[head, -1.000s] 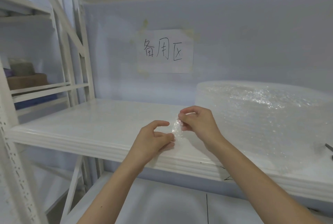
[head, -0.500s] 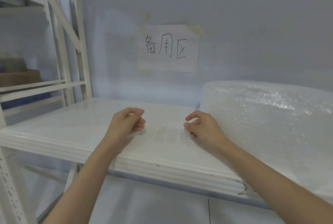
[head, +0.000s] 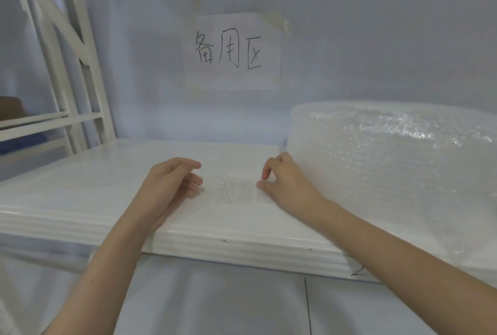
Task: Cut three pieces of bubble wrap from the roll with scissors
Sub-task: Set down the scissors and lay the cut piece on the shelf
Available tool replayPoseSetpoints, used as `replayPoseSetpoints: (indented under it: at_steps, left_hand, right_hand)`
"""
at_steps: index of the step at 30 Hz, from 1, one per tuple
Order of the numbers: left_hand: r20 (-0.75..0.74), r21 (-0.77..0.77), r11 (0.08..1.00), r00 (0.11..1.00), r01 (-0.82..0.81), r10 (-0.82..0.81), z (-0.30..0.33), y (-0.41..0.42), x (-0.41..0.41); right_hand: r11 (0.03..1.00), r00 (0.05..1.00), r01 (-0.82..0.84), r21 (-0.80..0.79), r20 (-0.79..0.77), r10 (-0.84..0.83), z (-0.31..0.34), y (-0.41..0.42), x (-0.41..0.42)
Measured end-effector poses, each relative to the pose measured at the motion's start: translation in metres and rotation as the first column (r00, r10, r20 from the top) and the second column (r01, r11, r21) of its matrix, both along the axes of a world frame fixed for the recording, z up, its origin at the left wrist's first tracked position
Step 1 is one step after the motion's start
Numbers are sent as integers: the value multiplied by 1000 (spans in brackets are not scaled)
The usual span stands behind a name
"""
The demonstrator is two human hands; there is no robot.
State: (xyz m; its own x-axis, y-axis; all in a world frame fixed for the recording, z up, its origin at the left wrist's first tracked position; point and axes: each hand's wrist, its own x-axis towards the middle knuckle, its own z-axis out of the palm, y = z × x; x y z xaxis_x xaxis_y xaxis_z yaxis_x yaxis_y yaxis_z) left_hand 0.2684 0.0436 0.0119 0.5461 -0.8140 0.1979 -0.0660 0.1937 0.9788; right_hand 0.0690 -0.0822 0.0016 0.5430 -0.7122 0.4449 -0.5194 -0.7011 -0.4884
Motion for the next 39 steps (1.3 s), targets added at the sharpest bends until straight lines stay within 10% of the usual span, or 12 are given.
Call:
replayPoseSetpoints:
  at_steps: [26, 35, 39]
  left_hand:
    - [372, 51, 998, 928, -29, 8, -4, 3, -2]
    - [255, -4, 999, 966, -35, 35, -3, 4, 0]
    - [241, -7, 1000, 970, -31, 31, -3, 2, 0]
  right_hand:
    - [994, 987, -75, -83, -149, 62, 3, 10, -8]
    - [991, 998, -61, -122, 2, 62, 2, 12, -6]
    - [948, 955, -219, -232, -250, 159, 5, 24, -3]
